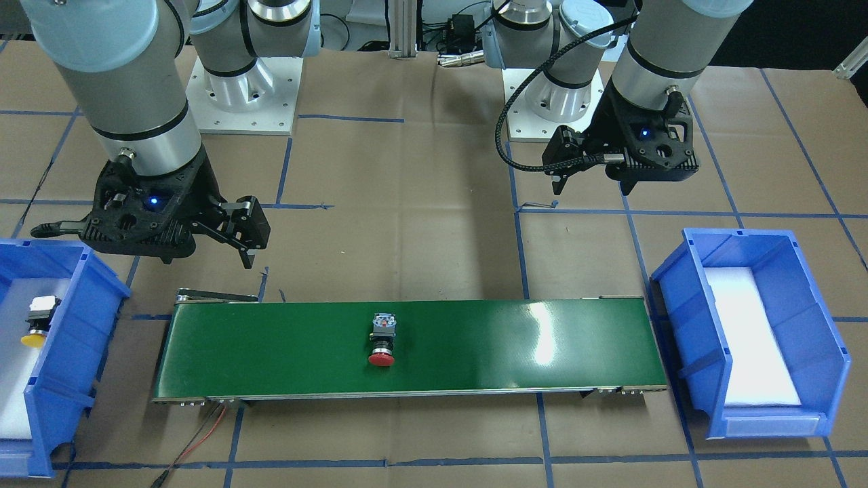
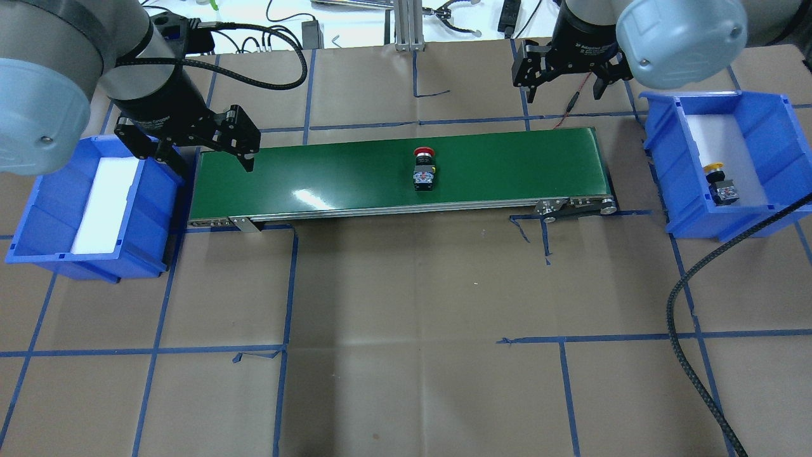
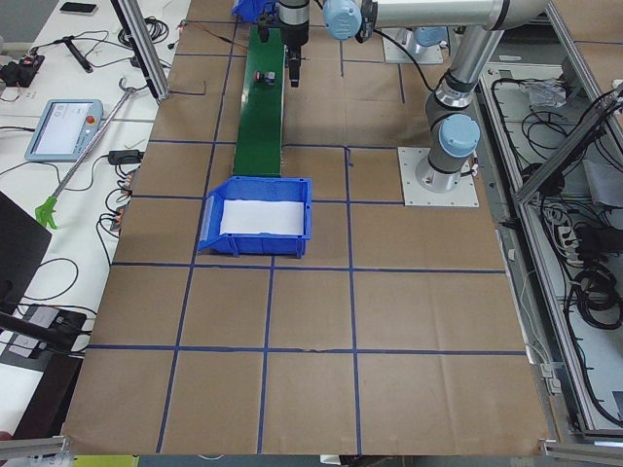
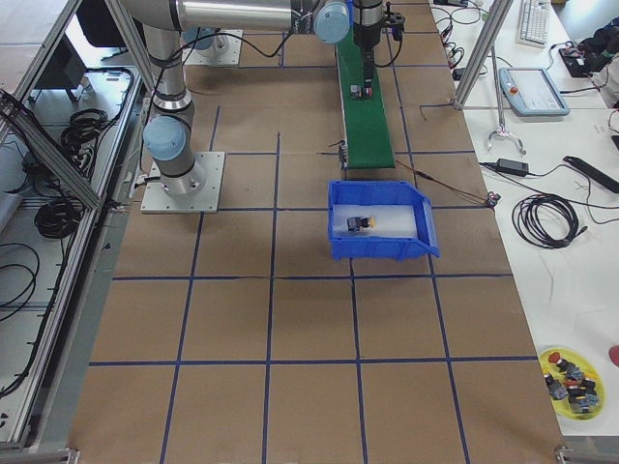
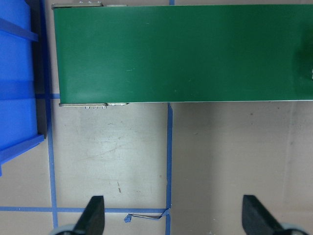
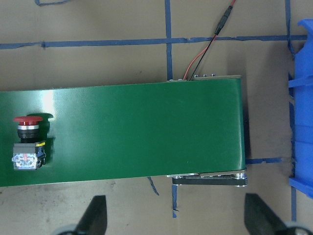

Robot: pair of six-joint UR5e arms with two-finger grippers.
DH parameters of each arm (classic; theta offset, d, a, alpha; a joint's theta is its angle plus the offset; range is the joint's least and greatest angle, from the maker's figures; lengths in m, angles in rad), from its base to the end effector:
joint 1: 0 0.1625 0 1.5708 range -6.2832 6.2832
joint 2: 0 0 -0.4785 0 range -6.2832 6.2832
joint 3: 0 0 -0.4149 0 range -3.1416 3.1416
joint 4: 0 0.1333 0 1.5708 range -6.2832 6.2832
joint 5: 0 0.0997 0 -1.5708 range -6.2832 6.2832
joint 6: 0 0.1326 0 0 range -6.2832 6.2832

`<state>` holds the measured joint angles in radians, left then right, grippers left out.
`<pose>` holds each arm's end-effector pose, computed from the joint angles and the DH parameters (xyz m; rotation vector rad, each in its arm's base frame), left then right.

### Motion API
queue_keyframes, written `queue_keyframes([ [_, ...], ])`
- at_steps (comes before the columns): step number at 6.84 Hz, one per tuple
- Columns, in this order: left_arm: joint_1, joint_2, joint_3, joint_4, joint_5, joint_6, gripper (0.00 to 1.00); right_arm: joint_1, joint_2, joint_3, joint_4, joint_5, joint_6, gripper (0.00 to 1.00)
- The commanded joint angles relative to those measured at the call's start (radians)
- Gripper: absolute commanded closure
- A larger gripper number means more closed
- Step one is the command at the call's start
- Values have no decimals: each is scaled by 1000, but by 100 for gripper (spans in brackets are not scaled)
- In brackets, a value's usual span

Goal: Transport two buttons from left to right
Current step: 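Move the right gripper back over the belt above the red button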

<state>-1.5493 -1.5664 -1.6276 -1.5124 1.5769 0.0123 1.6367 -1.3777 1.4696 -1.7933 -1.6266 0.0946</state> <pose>-0.1214 -0.5154 0.4873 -0.0145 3.1353 -0.0092 0.1665 -0.6114 0.4757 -0.0500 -3.0891 0.2083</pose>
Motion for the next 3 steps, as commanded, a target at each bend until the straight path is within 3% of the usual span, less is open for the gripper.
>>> queue_keyframes([
  [1,0,0,0,0,0,0,0,2,8,1,-1,-4,1,0],
  [3,0,0,0,1,0,0,0,5,37,-3,-5,5,2,0],
])
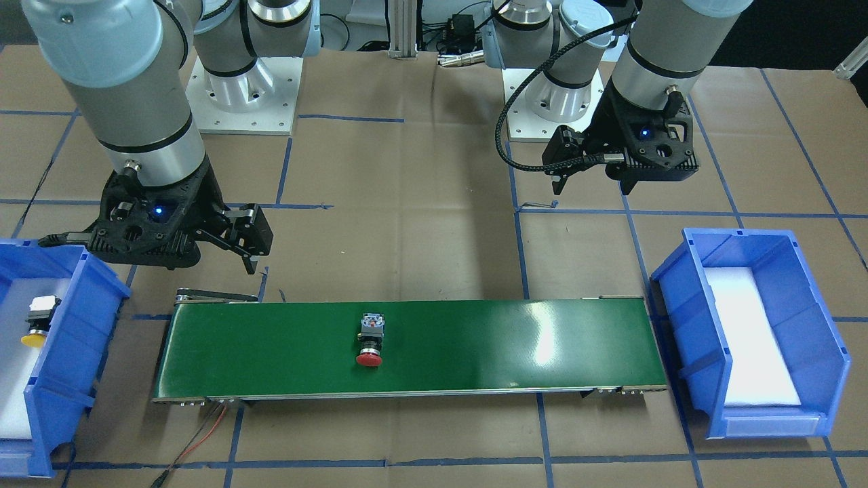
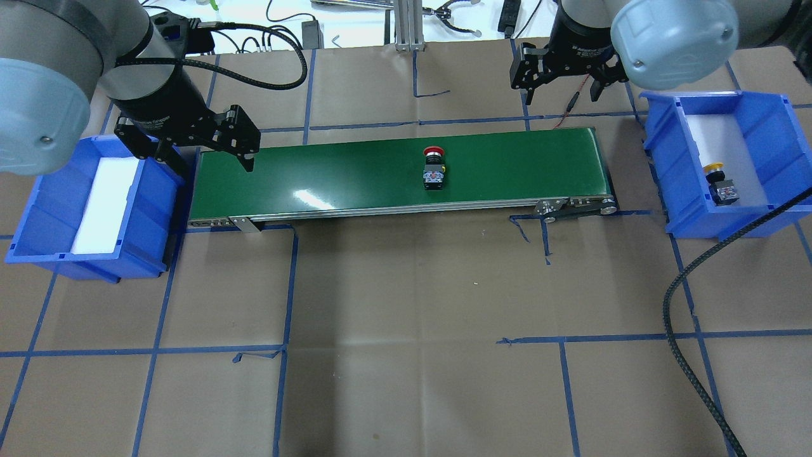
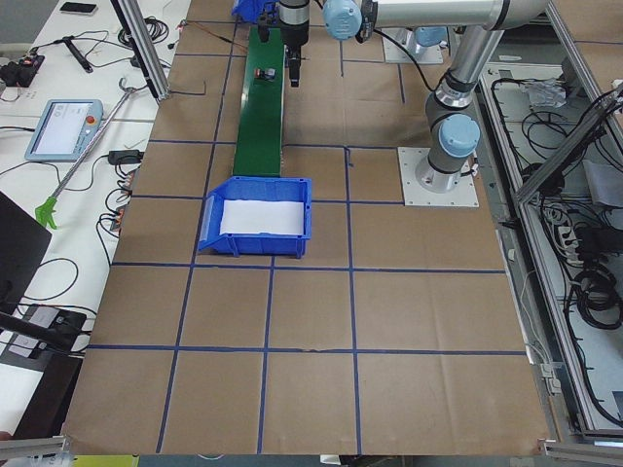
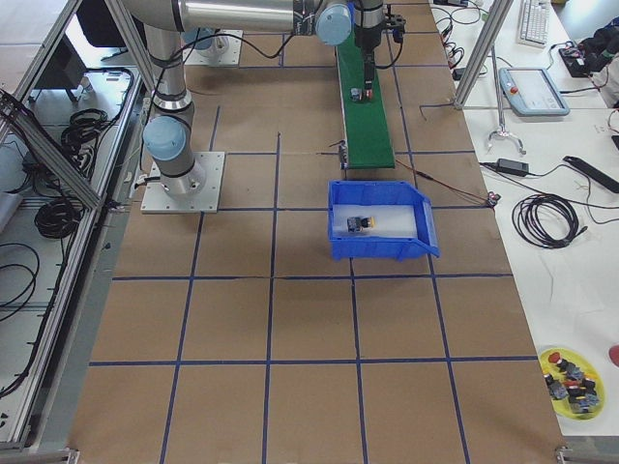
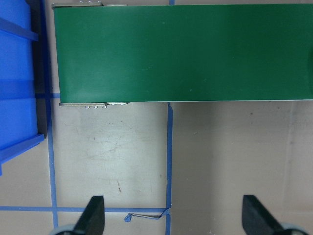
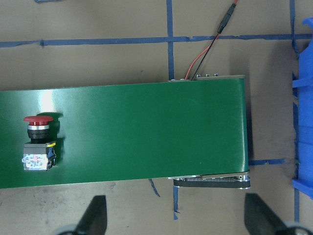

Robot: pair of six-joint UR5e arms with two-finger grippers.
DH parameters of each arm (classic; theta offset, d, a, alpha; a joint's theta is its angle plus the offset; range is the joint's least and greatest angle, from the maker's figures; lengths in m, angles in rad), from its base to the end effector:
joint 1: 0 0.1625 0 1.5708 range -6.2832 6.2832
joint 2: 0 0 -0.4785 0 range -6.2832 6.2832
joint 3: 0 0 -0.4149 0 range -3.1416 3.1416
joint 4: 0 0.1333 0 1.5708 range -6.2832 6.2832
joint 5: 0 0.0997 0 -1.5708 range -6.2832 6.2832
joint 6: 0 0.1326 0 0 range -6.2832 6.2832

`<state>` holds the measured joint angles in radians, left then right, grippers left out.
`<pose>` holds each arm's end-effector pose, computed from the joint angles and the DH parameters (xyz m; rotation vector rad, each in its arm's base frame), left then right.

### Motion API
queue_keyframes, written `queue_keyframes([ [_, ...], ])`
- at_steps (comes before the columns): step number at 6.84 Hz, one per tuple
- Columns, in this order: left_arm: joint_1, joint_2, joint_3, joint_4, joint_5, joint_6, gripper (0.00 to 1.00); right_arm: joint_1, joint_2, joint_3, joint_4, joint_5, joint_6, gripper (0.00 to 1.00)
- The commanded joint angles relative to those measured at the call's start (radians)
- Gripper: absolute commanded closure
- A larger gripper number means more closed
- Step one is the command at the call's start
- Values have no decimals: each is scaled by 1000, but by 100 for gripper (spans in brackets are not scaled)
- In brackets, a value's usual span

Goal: Transport two buttons from left to right
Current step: 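Move the right gripper back over the belt above the red button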

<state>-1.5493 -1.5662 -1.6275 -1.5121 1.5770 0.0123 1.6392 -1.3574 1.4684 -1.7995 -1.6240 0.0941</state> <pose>-0.1214 -0.5154 0.4874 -0.0145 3.1352 -0.0102 0.1689 -0.6181 0.4644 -0.0446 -3.0922 0.1883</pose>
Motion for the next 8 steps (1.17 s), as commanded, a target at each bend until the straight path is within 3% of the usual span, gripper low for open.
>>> queue_keyframes([
  [1,0,0,0,0,0,0,0,5,18,3,2,4,4,0],
  [5,0,0,0,1,0,0,0,40,85,-2,-21,45,120,0],
  [7,0,0,0,1,-2,0,0,96,176,-5,-180,49,148,0],
  [8,0,0,0,1,-2,0,0,100,210,-5,-205,47,144,0],
])
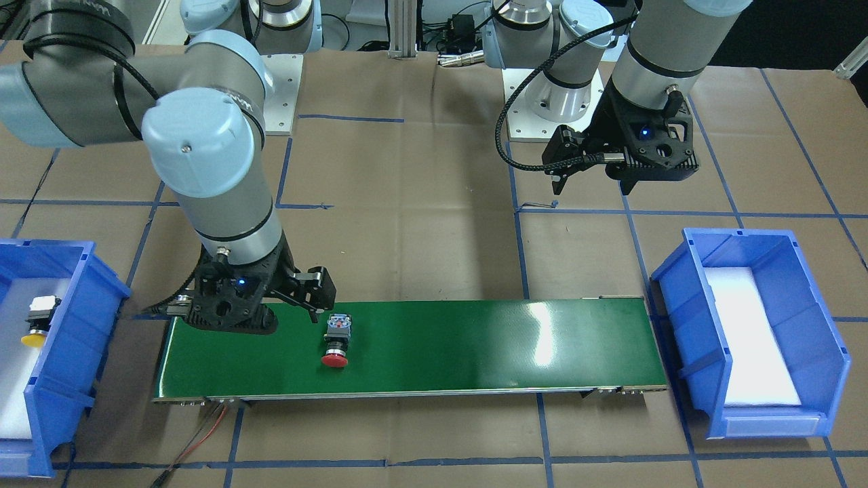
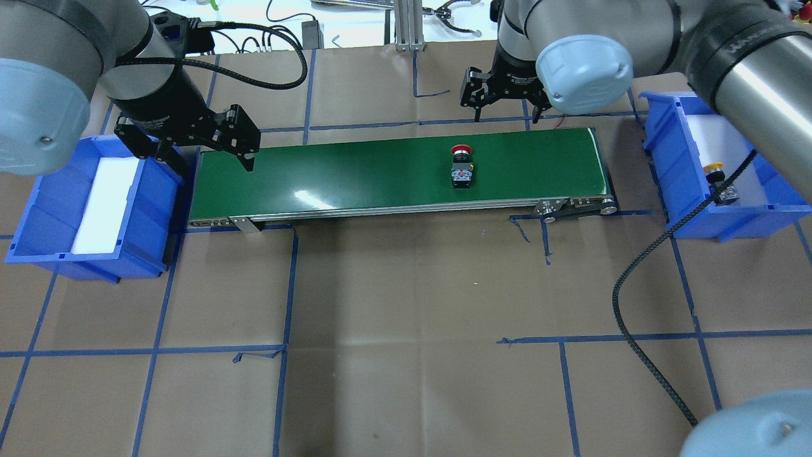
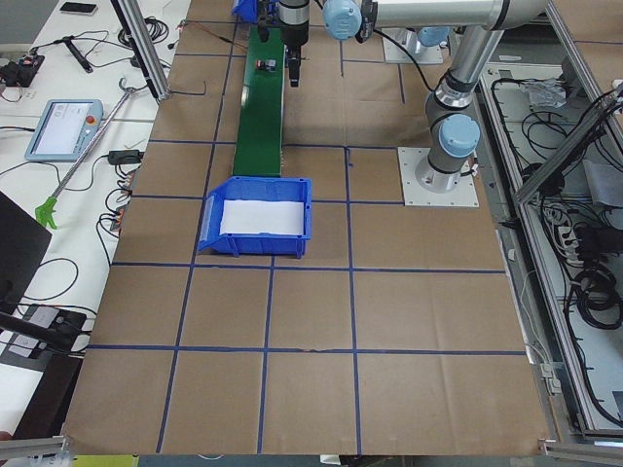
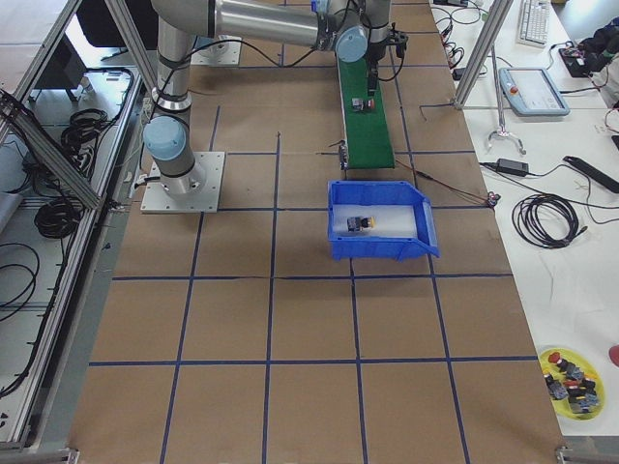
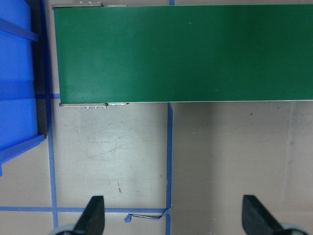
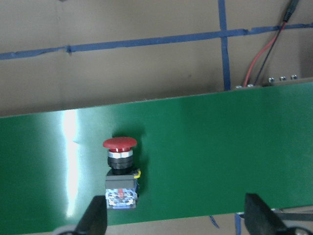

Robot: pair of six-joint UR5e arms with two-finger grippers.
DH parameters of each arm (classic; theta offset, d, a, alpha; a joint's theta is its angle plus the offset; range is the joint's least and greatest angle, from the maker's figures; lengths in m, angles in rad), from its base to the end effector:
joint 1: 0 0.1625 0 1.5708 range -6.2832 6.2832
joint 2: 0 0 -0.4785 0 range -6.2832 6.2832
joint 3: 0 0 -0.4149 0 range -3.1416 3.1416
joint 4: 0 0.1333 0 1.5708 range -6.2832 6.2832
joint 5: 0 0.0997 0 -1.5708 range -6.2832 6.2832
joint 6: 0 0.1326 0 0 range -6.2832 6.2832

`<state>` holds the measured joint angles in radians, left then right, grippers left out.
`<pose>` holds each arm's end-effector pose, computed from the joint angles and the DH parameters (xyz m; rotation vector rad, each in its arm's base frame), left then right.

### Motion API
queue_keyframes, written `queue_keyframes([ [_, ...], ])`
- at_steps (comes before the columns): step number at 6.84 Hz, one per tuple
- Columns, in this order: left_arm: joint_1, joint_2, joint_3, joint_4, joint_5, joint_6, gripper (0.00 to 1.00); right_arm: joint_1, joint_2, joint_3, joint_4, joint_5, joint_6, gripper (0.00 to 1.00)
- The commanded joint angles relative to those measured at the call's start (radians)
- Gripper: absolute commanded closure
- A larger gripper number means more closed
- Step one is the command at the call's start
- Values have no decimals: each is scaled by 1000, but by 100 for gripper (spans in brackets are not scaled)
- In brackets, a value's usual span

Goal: Transport two buttons from left to right
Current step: 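Lower the right gripper and grasp the red-capped button on the belt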

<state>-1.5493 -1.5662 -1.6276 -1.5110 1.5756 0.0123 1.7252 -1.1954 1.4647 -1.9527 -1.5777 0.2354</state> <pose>-0.1216 -0.5156 0.4875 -0.0145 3.1366 -0.0118 0.2368 -0.6608 0.3767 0.1270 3.1191 -0.1747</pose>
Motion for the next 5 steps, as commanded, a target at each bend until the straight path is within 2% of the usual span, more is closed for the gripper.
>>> queue_keyframes([
  [1,0,0,0,0,0,0,0,14,69,-1,-55,-1,-4,0],
  [5,0,0,0,0,0,0,0,11,146,11,-92,1,-1,0],
])
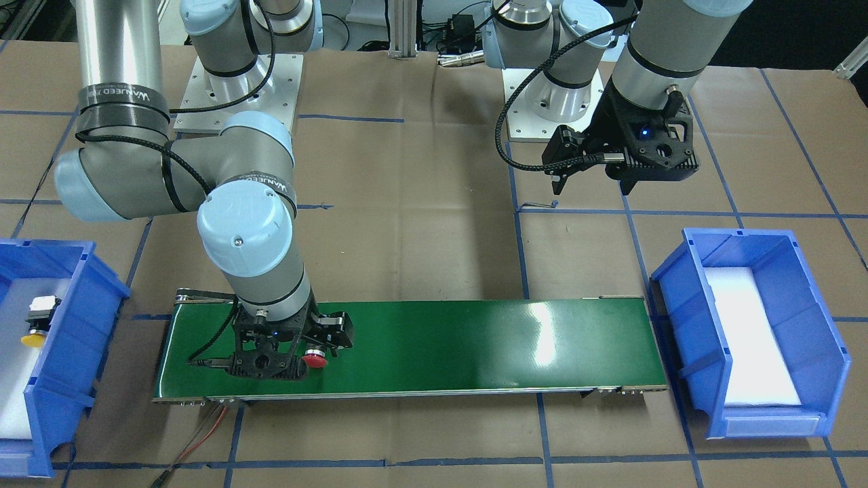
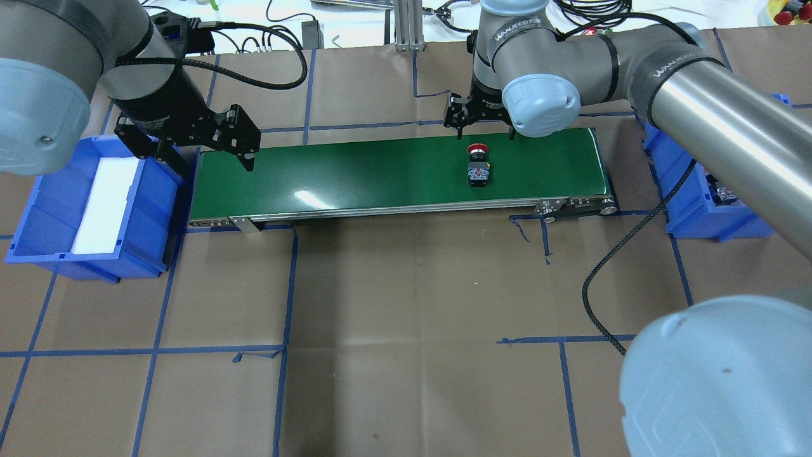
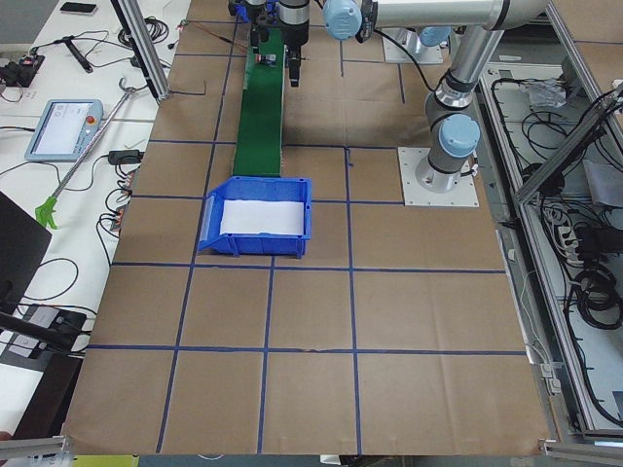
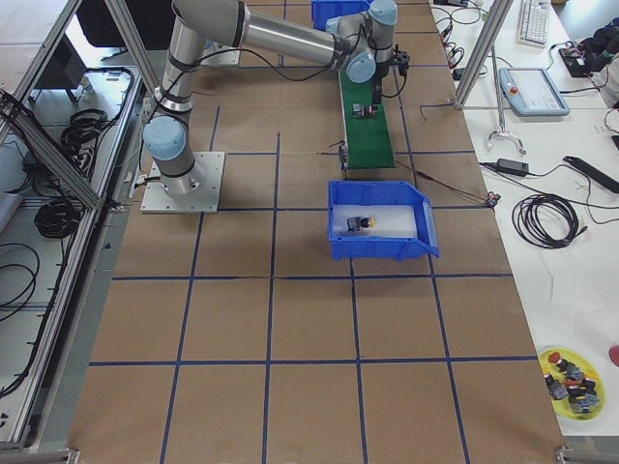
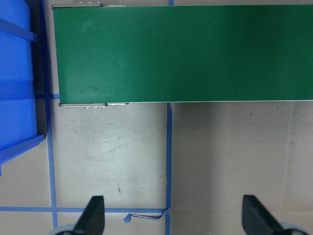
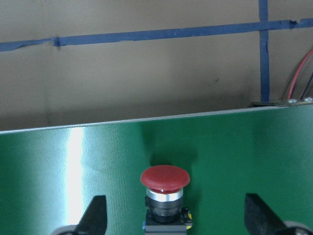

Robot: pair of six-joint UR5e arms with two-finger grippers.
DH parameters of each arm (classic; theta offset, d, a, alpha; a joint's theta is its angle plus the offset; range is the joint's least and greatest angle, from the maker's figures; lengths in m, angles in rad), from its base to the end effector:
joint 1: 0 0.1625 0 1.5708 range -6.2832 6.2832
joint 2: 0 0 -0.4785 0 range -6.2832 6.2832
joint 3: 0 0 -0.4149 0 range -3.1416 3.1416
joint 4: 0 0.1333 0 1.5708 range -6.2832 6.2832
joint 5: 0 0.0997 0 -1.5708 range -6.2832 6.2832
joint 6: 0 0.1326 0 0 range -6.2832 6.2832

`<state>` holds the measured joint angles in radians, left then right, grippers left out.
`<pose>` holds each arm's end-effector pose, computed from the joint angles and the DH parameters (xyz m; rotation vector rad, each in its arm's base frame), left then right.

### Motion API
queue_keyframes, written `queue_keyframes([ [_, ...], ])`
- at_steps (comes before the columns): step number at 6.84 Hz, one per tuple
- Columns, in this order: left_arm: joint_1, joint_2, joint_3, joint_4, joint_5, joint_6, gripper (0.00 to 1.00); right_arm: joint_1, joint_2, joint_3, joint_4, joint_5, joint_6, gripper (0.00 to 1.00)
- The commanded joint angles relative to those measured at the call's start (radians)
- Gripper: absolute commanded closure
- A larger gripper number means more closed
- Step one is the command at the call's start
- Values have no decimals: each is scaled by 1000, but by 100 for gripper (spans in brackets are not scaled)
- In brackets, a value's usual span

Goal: Transport two buttons from left to right
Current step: 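Lower the right gripper and grasp the red-capped button on the belt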

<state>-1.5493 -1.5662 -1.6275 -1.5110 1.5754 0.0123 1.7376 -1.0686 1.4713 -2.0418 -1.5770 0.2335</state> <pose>-0.1216 -0.5156 0.4876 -0.0145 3.1368 -0.0119 0.2503 -0.6886 0.2938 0.1048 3.1305 -0.1068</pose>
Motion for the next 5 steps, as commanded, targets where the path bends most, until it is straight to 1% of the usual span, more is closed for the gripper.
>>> queue_keyframes([
  [1,0,0,0,0,0,0,0,-4,33,7,-2,0,3,0],
  [3,0,0,0,0,0,0,0,-26,22,67,-1,0,3,0],
  [4,0,0,0,0,0,0,0,-38,21,72,0,0,4,0],
  [5,0,0,0,0,0,0,0,-41,21,73,15,-5,9,12],
])
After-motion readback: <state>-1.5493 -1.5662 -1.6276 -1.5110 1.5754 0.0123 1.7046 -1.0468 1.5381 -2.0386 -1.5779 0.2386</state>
